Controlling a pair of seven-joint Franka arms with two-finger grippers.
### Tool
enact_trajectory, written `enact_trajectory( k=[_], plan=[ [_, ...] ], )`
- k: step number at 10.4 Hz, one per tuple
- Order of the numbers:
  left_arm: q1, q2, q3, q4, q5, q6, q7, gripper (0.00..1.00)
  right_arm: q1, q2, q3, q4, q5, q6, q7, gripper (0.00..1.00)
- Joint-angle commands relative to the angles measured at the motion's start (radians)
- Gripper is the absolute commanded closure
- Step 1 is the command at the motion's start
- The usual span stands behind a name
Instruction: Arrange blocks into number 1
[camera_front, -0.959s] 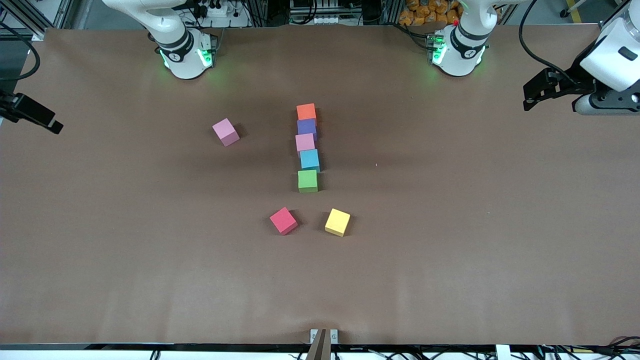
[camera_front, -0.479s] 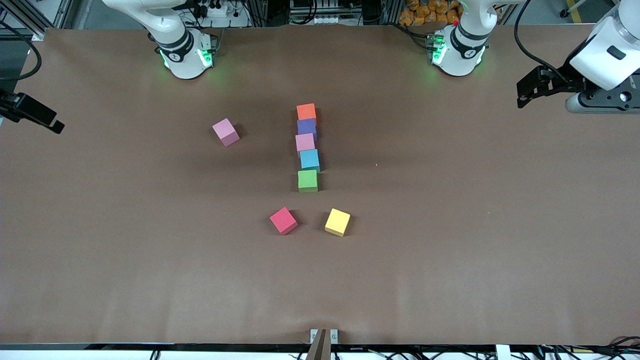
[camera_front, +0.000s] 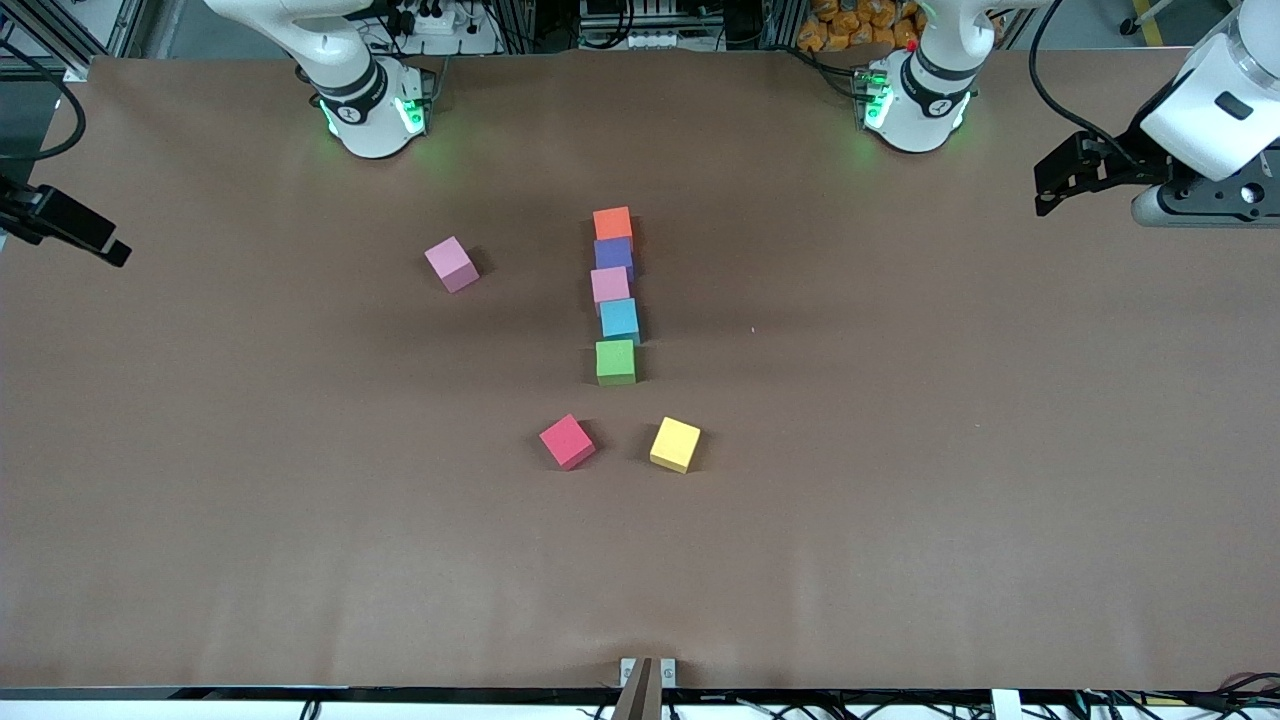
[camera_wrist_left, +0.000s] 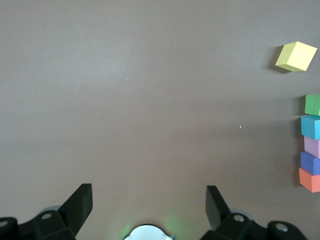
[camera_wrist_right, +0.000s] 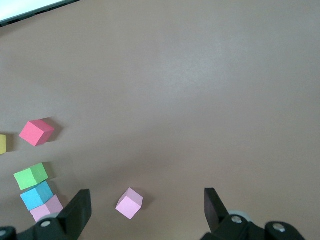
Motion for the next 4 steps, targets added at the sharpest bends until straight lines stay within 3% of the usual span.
enact_trajectory(
  k=[1,4],
  plan=[
    [0.013,-0.013,-0.001,0.000,-0.012,-0.017,0.007,0.00,-0.015,-0.014,0.022,-0.005,-0.011,-0.007,0.014,0.00],
    [0.013,-0.013,0.002,0.001,-0.012,-0.017,0.006,0.00,-0.014,-0.014,0.023,-0.008,-0.011,-0.007,0.014,0.00]
  ],
)
